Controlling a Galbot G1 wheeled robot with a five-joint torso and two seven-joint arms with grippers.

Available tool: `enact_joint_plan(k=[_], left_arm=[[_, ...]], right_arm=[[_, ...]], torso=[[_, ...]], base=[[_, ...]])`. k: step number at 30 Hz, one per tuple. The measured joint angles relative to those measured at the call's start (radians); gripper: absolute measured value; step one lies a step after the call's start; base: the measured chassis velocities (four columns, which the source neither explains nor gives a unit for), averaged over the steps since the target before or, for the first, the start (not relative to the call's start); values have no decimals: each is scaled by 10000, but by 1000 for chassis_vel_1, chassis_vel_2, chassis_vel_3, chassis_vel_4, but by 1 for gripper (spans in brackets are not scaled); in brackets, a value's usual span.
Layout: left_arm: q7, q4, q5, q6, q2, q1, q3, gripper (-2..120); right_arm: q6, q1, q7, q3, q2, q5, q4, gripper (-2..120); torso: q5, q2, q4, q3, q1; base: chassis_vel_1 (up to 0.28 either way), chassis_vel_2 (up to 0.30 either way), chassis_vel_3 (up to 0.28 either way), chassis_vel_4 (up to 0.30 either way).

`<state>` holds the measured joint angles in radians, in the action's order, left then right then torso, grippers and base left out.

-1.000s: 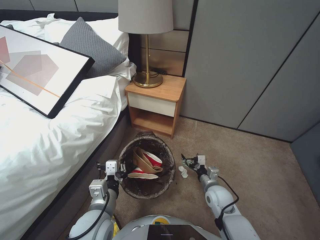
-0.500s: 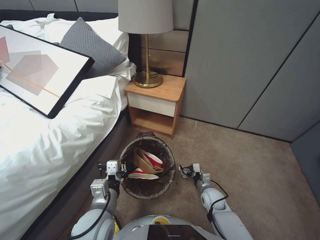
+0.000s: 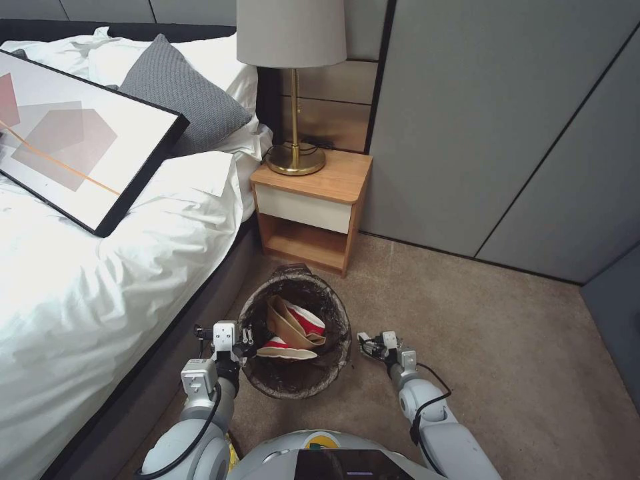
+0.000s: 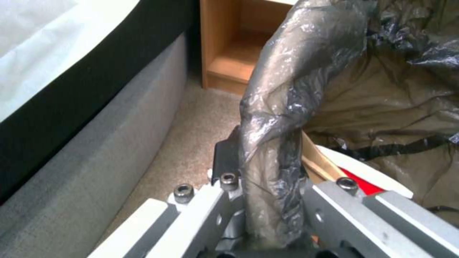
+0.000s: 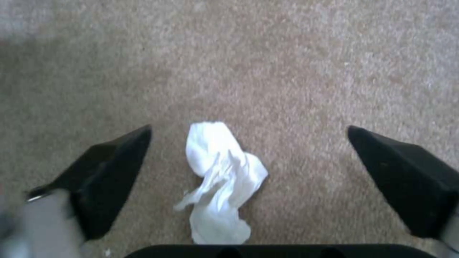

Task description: Pick up the trash bin, then pick up the garbage from the floor and place it into the trash bin.

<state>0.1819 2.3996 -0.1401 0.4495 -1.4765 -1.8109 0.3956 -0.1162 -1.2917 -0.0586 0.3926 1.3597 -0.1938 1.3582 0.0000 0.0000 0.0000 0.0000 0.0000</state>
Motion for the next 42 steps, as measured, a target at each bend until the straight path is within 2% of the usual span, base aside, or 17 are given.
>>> enact_joint_plan(k=[2, 3, 7, 8, 11, 12, 15, 16, 19, 20, 23, 24, 26, 42], left_arm=[[6, 10, 2, -4, 0, -2, -12, 0], [6, 10, 2, -4, 0, -2, -12, 0], [16, 42, 2, -11, 6, -12, -17, 0], [16, 42, 2, -11, 6, -12, -17, 0], [26, 52, -5, -16, 14, -10, -15, 0], [26, 52, -5, -16, 14, -10, -15, 0], [30, 53, -6, -22, 9, -9, -26, 0], [30, 53, -6, -22, 9, -9, -26, 0], [34, 66, -9, -23, 10, -4, -29, 0], [34, 66, -9, -23, 10, -4, -29, 0], [37, 67, -14, -24, 20, -2, -27, 0], [37, 67, -14, -24, 20, -2, -27, 0], [38, 67, -11, -25, 19, -2, -32, 0], [38, 73, 6, -27, 25, -25, -44, 0]], right_arm=[[33, -37, 6, 2, 44, 71, -50, 88], [33, -37, 6, 2, 44, 71, -50, 88], [122, -144, 29, 9, 110, 195, -153, 68], [122, -144, 29, 9, 110, 195, -153, 68], [196, -243, 38, 23, 143, 287, -215, 53], [196, -243, 38, 23, 143, 287, -215, 53], [262, -288, 67, 37, 180, 361, -311, 39], [262, -288, 67, 37, 180, 361, -311, 39], [341, -341, 75, 48, 192, 413, -355, 26], [341, -341, 75, 48, 192, 413, -355, 26], [426, -375, 78, 80, 187, 442, -377, 11], [426, -375, 78, 80, 187, 442, -377, 11], [471, -375, 78, 108, 174, 447, -380, 2], [803, -303, 57, 199, 67, 497, -402, 0]], torso=[[0, 0, 0, 0, 0], [0, 0, 0, 0, 0], [0, 0, 0, 0, 0], [0, 0, 0, 0, 0], [0, 0, -1, 0, 0], [0, 0, -1, 0, 0], [0, 0, 0, 0, 0], [0, 0, 0, 0, 0], [0, 0, 0, 0, 0], [0, 0, 0, 0, 0], [0, 0, 0, 0, 0], [0, 0, 0, 0, 0], [0, 0, 0, 0, 0], [0, 0, 0, 0, 0]], base=[[0, 0, 0, 0], [0, 0, 0, 0], [0, 0, 0, 0], [0, 0, 0, 0], [0, 0, 0, 0], [0, 0, 0, 0], [0, 0, 0, 0], [0, 0, 0, 0], [0, 0, 0, 0], [0, 0, 0, 0], [0, 0, 0, 0], [0, 0, 0, 0], [0, 0, 0, 0], [0, 0, 0, 0]])
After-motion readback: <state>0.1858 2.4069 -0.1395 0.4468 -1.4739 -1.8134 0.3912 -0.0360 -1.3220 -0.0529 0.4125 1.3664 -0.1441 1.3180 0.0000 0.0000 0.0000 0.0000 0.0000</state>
